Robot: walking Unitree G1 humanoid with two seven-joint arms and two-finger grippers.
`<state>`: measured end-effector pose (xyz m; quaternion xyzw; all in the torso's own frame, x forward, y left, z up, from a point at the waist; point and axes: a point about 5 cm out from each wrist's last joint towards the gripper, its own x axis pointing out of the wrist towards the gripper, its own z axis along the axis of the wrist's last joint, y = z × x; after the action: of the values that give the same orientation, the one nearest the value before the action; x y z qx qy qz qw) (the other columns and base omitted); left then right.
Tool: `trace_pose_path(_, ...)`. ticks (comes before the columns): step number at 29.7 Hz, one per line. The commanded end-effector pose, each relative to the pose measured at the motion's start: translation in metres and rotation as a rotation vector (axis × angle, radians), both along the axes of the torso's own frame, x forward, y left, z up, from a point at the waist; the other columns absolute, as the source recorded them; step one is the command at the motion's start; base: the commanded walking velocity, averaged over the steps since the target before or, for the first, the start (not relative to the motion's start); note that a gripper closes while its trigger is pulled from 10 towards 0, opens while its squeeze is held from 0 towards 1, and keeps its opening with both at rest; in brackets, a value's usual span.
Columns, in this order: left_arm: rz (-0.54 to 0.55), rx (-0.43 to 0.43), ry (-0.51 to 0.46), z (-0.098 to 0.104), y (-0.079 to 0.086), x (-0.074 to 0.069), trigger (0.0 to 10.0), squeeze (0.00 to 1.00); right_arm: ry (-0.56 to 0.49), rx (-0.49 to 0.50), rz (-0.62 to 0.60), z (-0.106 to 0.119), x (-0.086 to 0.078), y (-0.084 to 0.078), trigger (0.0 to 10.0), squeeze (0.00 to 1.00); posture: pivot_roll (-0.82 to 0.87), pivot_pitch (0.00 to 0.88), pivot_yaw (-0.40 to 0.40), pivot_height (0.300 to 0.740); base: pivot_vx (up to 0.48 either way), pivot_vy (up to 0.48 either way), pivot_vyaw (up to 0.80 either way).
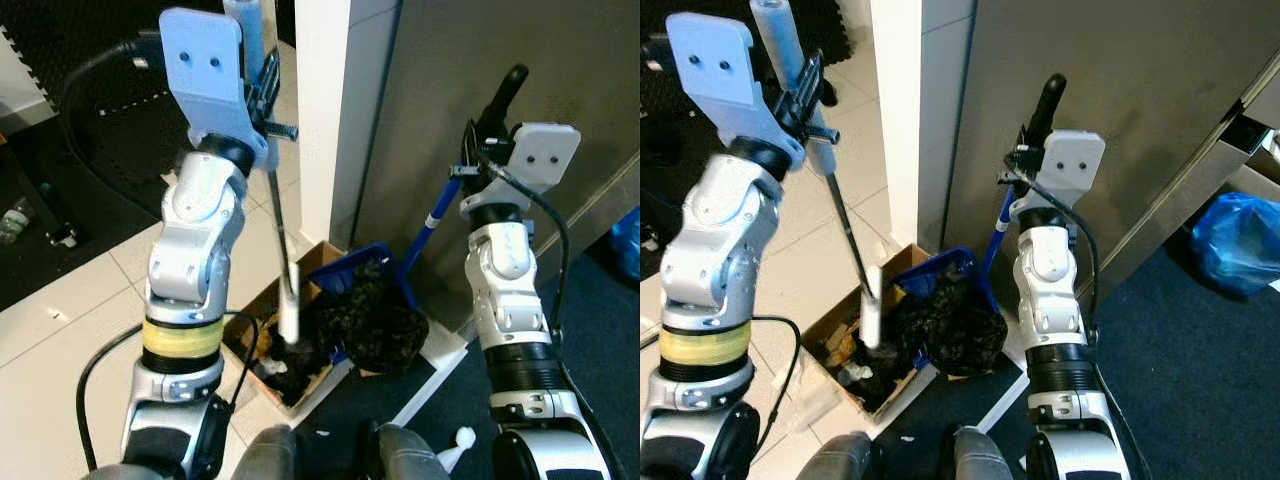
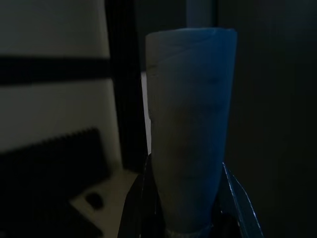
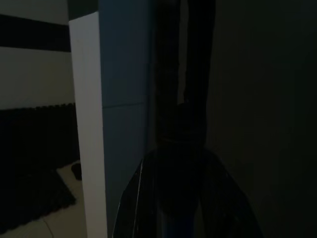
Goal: Sweep floor
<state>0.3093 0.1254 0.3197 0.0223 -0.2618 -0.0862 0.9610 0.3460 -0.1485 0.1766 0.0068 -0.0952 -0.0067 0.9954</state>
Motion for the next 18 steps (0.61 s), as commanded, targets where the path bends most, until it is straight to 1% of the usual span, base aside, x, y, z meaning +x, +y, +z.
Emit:
trace_pose_path(1, -0.037, -0.003, -0.123, 0.024, -0.007, -0.015, 10.0, 0.00, -0.033, -0.011, 0.003, 0.001, -0.001, 0.003, 10.0, 0.00, 0.15, 0.116, -0.034, 0.740, 0.000, 0.000, 0.00)
trace_pose_path(3, -0.062, -0.030, -0.170, 0.037, -0.010, -0.020, 10.0, 0.00, -0.038, -0.024, 0.004, -0.001, -0.003, 0.005, 10.0, 0.00, 0.15, 0.117, -0.036, 0.740, 0.000, 0.000, 0.00)
trace_pose_path(4, -0.062, -0.030, -0.170, 0.037, -0.010, -0.020, 10.0, 0.00, -0.038, -0.024, 0.004, -0.001, -0.003, 0.005, 10.0, 0.00, 0.15, 0.117, -0.036, 0.740, 0.000, 0.000, 0.00)
trace_pose_path(6, -0.076, -0.038, -0.207, 0.047, -0.011, -0.025, 10.0, 0.00, -0.067, -0.038, 0.004, 0.001, -0.004, 0.009, 10.0, 0.00, 0.16, 0.117, -0.037, 0.740, 0.000, 0.000, 0.00)
trace_pose_path(7, -0.076, -0.038, -0.207, 0.047, -0.011, -0.025, 10.0, 0.00, -0.067, -0.038, 0.004, 0.001, -0.004, 0.009, 10.0, 0.00, 0.16, 0.117, -0.037, 0.740, 0.000, 0.000, 0.00)
trace_pose_path(8, -0.080, -0.040, -0.220, 0.051, -0.012, -0.027, 10.0, 0.00, -0.114, -0.054, 0.009, 0.009, -0.007, 0.013, 10.0, 0.00, 0.16, 0.117, -0.037, 0.740, 0.000, 0.000, 0.00)
trace_pose_path(9, -0.080, -0.040, -0.220, 0.051, -0.012, -0.027, 10.0, 0.00, -0.114, -0.054, 0.009, 0.009, -0.007, 0.013, 10.0, 0.00, 0.16, 0.117, -0.037, 0.740, 0.000, 0.000, 0.00)
trace_pose_path(11, -0.079, -0.054, -0.236, 0.056, -0.011, -0.029, 10.0, 0.00, -0.250, -0.115, 0.033, 0.034, -0.014, 0.024, 10.0, 0.00, 0.16, 0.117, -0.037, 0.740, 0.000, 0.000, 0.00)
trace_pose_path(12, -0.079, -0.054, -0.236, 0.056, -0.011, -0.029, 10.0, 0.00, -0.250, -0.115, 0.033, 0.034, -0.014, 0.024, 10.0, 0.00, 0.16, 0.117, -0.037, 0.740, 0.000, 0.000, 0.00)
trace_pose_path(14, -0.079, -0.078, -0.236, 0.059, -0.010, -0.029, 10.0, 0.00, -0.357, -0.162, 0.053, 0.056, -0.019, 0.030, 10.0, 0.00, 0.15, 0.117, -0.039, 0.740, 0.000, 0.000, 0.00)
trace_pose_path(15, -0.079, -0.078, -0.236, 0.059, -0.010, -0.029, 10.0, 0.00, -0.357, -0.162, 0.053, 0.056, -0.019, 0.030, 10.0, 0.00, 0.15, 0.117, -0.039, 0.740, 0.000, 0.000, 0.00)
trace_pose_path(16, -0.088, -0.097, -0.231, 0.060, -0.011, -0.029, 10.0, 0.00, -0.385, -0.168, 0.058, 0.063, -0.020, 0.030, 10.0, 0.00, 0.15, 0.117, -0.040, 0.740, 0.000, 0.000, 0.00)
trace_pose_path(17, -0.088, -0.097, -0.231, 0.060, -0.011, -0.029, 10.0, 0.00, -0.385, -0.168, 0.058, 0.063, -0.020, 0.030, 10.0, 0.00, 0.15, 0.117, -0.040, 0.740, 0.000, 0.000, 0.00)
trace_pose_path(18, -0.098, -0.114, -0.224, 0.062, -0.011, -0.029, 10.0, 0.00, -0.400, -0.165, 0.058, 0.068, -0.020, 0.031, 10.0, 0.00, 0.15, 0.117, -0.040, 0.740, 0.000, 0.000, 0.00)
